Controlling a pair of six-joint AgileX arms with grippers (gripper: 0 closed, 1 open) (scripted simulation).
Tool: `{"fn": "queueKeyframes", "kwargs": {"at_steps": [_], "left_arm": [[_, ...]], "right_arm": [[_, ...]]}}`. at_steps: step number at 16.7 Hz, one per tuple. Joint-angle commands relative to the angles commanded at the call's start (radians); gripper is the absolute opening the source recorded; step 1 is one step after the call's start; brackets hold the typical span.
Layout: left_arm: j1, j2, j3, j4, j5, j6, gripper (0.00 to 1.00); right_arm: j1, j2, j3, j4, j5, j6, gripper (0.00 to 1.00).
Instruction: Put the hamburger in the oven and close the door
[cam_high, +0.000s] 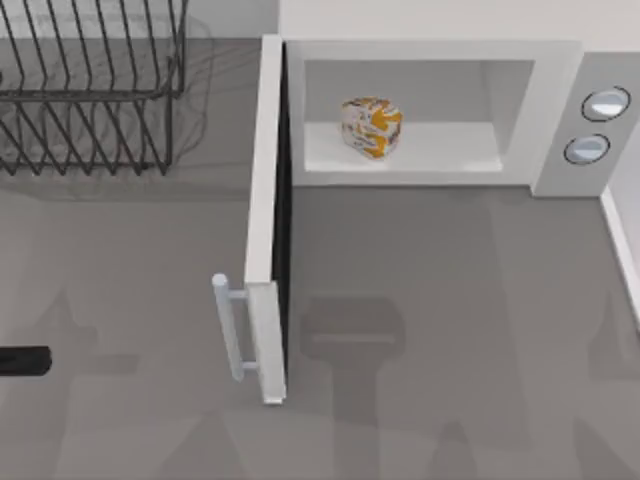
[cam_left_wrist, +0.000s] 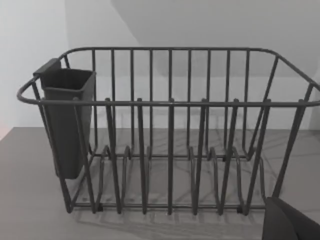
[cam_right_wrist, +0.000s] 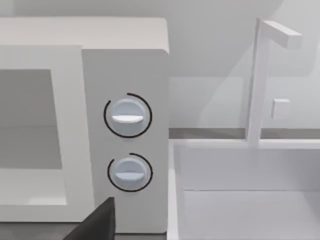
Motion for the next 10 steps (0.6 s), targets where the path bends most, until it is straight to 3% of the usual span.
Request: {"fn": "queueKeyframes", "kwargs": {"at_steps": [5,10], "left_arm": [[-0.068,0.112,0.102,-0.089,-0.041,-0.057,0.0],[-0.232,0.464,0.371,-0.309,-0.139,-0.196,0.0]], "right_arm": [[0.0,0.0,0.0,0.0,0.0,0.0,1.0],[0.0,0.0,0.0,0.0,0.0,0.0,1.0]]}}
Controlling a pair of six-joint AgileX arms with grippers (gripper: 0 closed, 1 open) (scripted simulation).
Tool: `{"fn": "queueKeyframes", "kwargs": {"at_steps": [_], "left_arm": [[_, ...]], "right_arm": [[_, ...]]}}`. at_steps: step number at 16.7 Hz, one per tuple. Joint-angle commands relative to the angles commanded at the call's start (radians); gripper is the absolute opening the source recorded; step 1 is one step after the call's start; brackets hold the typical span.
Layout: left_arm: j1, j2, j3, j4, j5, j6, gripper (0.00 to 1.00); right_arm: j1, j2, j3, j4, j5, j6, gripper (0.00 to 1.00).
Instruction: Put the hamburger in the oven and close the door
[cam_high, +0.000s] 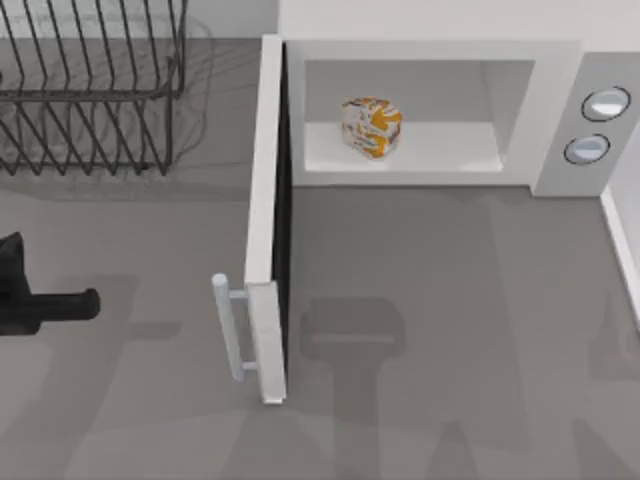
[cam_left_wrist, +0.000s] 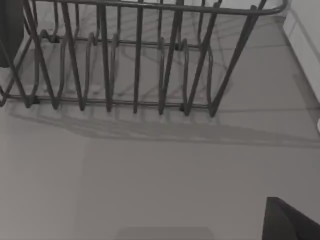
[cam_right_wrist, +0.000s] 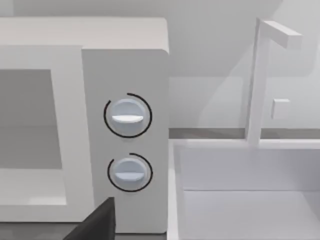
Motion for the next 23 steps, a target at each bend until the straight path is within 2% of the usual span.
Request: {"fn": "queueKeyframes", "kwargs": {"at_steps": [6,11,18,23], "left_arm": [[-0.177,0.377,0.308,-0.272,-0.1,-0.163,0.0],[-0.243,0.515,0.43,-0.383,-0.136,-0.226,0.0],[-0.241,0.529,0.398,-0.342,-0.134,-0.227,0.0],[-0.243,0.606,0.243,-0.093,-0.135,-0.225,0.0]], "right_arm": [[0.0,0.0,0.0,0.0,0.0,0.0,1.0],[0.0,0.0,0.0,0.0,0.0,0.0,1.0],[0.0,0.0,0.0,0.0,0.0,0.0,1.0],[0.0,0.0,0.0,0.0,0.0,0.0,1.0]]}}
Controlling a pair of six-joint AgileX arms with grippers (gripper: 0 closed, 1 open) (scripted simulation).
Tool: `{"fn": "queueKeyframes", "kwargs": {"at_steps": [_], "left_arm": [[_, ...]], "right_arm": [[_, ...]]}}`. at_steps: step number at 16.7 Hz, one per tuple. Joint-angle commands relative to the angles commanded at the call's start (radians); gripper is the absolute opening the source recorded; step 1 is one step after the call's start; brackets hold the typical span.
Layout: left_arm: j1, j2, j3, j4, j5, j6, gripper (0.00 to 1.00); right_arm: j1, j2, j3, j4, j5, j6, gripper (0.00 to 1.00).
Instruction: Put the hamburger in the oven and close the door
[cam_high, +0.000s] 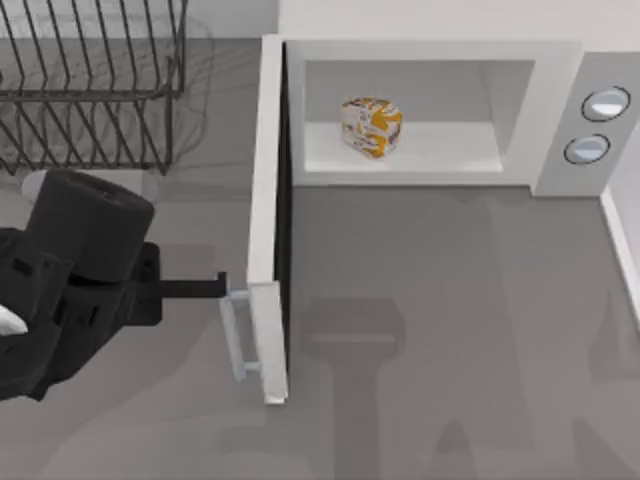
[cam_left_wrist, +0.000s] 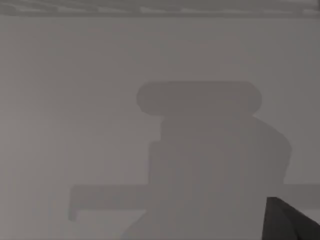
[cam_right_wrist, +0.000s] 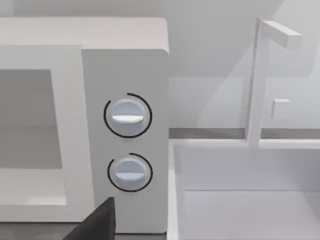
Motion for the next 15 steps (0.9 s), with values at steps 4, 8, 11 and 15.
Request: {"fn": "queueKeyframes", "kwargs": {"at_steps": [4,8,11,15], "left_arm": [[0.003,0.052,-0.125,0.174,0.002,0.004,0.0],[0.004,0.059,-0.147,0.197,0.003,0.005,0.0],[-0.07,0.026,-0.044,0.179,-0.003,-0.014,0.0],[-0.217,0.183,0.082,0.156,-0.094,-0.123,0.0]], "right_arm": [[0.0,0.0,0.0,0.0,0.0,0.0,1.0],[0.0,0.0,0.0,0.0,0.0,0.0,1.0],[0.0,0.0,0.0,0.0,0.0,0.0,1.0],[0.0,0.0,0.0,0.0,0.0,0.0,1.0]]}}
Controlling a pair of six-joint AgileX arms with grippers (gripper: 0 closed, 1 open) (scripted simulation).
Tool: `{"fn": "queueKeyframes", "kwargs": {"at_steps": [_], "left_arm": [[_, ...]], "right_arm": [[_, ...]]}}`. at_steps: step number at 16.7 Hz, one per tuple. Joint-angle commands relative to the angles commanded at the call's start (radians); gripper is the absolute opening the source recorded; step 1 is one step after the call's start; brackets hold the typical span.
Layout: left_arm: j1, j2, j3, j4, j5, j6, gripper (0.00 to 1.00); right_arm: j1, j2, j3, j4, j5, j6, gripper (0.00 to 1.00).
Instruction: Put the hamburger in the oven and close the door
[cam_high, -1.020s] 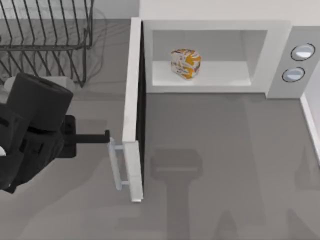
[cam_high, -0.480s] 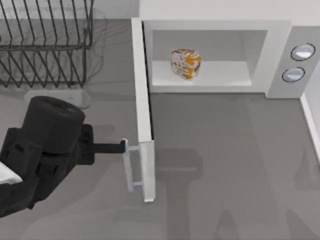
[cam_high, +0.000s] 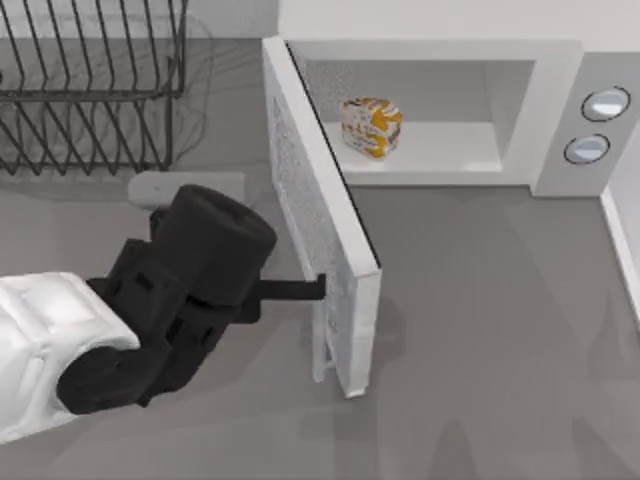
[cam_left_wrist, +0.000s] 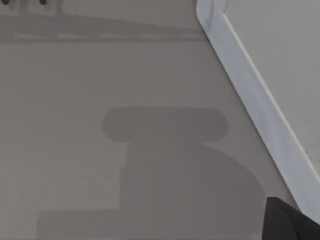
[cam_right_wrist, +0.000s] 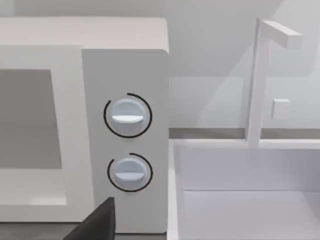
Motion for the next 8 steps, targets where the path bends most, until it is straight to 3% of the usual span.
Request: {"fn": "queueKeyframes", "kwargs": {"at_steps": [4,8], "left_arm": [[-0.126,0.137,0.109,-0.024,-0.096,-0.106,0.0],[-0.132,0.142,0.116,-0.025,-0.099,-0.115,0.0]], "right_arm": [[0.0,0.0,0.0,0.0,0.0,0.0,1.0],[0.0,0.0,0.0,0.0,0.0,0.0,1.0]]}}
